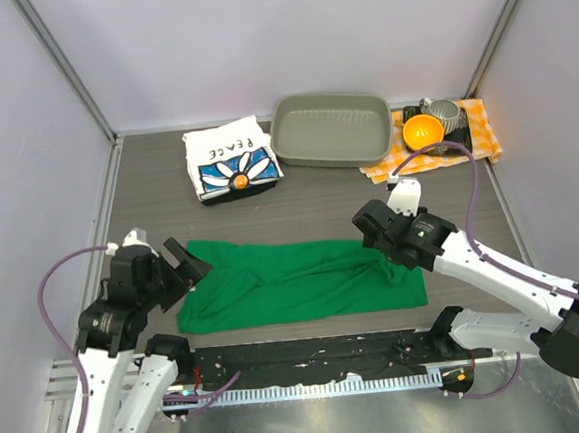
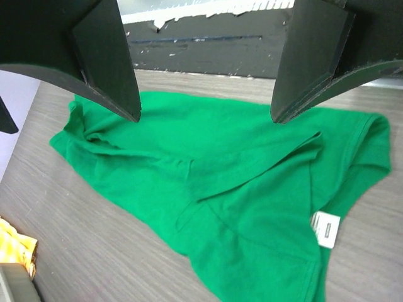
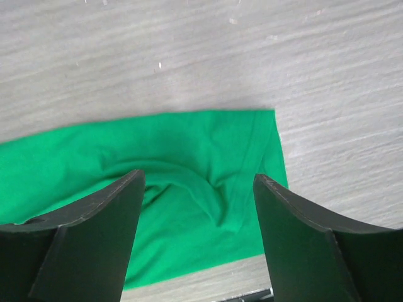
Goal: Fold and stack the t-shirts
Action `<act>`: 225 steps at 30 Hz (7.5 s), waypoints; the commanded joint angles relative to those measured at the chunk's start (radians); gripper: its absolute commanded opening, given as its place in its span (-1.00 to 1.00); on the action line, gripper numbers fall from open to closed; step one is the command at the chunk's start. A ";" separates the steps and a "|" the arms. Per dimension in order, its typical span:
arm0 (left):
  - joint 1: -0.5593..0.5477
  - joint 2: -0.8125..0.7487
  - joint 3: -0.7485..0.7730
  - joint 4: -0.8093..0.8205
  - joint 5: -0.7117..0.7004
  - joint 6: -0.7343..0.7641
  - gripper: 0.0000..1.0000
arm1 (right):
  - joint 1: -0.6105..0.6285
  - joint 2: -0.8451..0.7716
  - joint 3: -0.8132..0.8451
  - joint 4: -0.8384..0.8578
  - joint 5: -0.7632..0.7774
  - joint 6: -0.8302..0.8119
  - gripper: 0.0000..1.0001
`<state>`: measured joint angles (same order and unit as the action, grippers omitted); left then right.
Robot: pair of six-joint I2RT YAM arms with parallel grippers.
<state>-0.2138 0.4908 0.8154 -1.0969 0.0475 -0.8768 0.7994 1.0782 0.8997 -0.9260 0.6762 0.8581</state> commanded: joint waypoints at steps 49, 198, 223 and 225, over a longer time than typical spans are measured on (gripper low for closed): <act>-0.019 0.428 0.027 0.428 0.006 0.070 0.64 | -0.060 0.049 -0.047 0.093 -0.021 -0.077 0.00; 0.156 0.678 -0.087 0.588 -0.015 -0.024 0.59 | 0.202 0.850 0.372 0.875 -1.100 -0.304 0.36; 0.174 0.647 -0.090 0.574 -0.001 -0.001 0.58 | 0.202 0.870 0.443 0.803 -0.957 -0.386 0.31; 0.175 0.646 -0.091 0.574 -0.003 -0.001 0.58 | 0.202 0.873 0.446 0.793 -0.929 -0.399 0.30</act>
<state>-0.0490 1.1618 0.7197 -0.5488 0.0315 -0.8860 0.9985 1.9442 1.3018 -0.1207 -0.3195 0.5056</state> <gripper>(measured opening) 0.795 0.657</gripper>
